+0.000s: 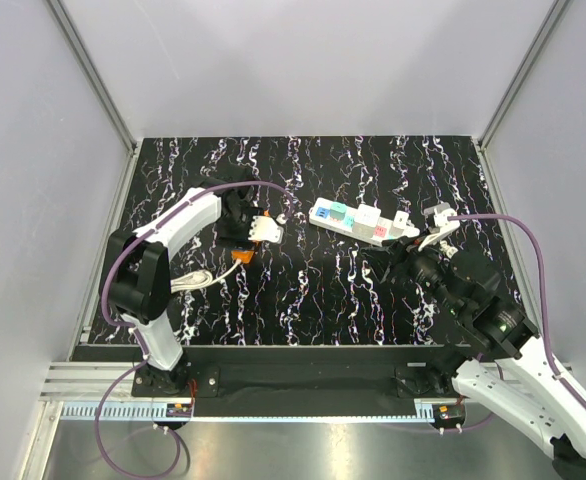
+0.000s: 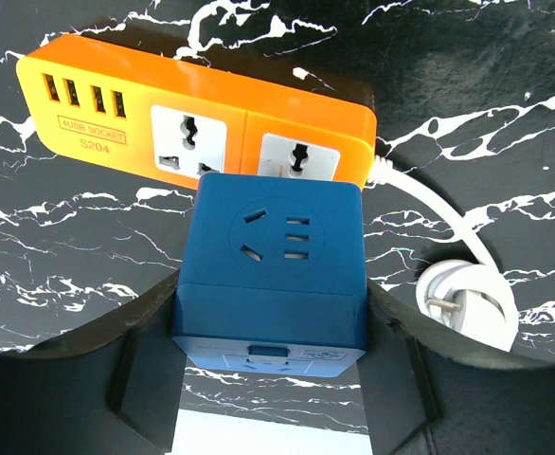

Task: Insert the plug

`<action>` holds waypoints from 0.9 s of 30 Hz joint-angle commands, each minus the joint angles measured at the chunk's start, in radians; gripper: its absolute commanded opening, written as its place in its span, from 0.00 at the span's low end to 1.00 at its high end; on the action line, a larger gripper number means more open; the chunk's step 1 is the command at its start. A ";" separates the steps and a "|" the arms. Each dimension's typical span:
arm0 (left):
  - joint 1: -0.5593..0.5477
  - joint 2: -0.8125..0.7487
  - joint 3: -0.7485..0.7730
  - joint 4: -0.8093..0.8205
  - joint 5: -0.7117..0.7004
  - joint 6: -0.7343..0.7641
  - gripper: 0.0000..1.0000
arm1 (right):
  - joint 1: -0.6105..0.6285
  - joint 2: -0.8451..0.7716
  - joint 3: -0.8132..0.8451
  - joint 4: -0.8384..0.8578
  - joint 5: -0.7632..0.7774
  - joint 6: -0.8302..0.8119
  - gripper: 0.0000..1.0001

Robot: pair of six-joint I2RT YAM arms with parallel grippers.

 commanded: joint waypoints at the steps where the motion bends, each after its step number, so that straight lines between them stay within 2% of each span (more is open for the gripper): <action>1: -0.008 0.005 -0.010 -0.005 -0.013 0.015 0.00 | 0.003 -0.012 0.031 0.010 0.042 -0.017 0.67; 20: -0.026 -0.043 -0.004 -0.060 -0.025 0.026 0.00 | 0.003 -0.013 0.022 0.000 0.047 -0.025 0.72; 27: -0.026 0.011 0.004 -0.065 -0.033 0.040 0.00 | 0.003 -0.024 0.022 -0.003 0.047 -0.025 0.72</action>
